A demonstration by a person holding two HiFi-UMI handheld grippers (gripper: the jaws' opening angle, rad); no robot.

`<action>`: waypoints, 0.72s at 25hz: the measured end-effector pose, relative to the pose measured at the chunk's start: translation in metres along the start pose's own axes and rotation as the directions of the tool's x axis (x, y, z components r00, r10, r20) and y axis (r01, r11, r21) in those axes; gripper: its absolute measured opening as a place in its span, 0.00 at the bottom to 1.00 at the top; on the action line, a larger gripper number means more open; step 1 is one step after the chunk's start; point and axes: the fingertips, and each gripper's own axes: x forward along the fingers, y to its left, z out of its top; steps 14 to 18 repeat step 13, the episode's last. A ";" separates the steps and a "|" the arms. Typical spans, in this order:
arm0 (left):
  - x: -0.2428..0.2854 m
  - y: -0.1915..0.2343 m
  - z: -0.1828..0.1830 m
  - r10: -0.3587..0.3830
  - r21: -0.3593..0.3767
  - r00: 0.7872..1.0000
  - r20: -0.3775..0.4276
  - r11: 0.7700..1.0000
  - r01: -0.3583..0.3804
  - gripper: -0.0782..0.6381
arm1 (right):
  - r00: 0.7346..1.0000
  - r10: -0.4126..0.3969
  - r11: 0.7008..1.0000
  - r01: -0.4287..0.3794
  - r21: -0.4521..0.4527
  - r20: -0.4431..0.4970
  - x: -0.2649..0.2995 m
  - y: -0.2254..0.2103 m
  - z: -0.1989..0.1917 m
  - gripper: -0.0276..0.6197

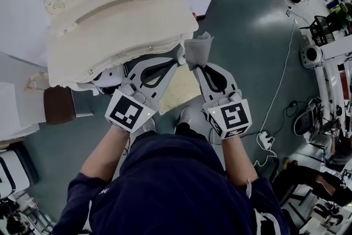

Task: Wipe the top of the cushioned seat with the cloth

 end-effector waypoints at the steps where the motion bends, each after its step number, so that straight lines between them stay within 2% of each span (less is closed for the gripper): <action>1: -0.001 0.000 -0.001 0.001 -0.003 1.000 -0.002 1.000 -0.001 0.12 | 1.000 -0.002 1.000 0.002 0.002 -0.001 -0.001 -0.001 -0.001 0.10; 18: -0.004 0.006 -0.009 0.014 -0.011 1.000 -0.021 1.000 -0.014 0.12 | 1.000 0.007 1.000 -0.007 0.008 -0.009 0.002 -0.002 -0.006 0.10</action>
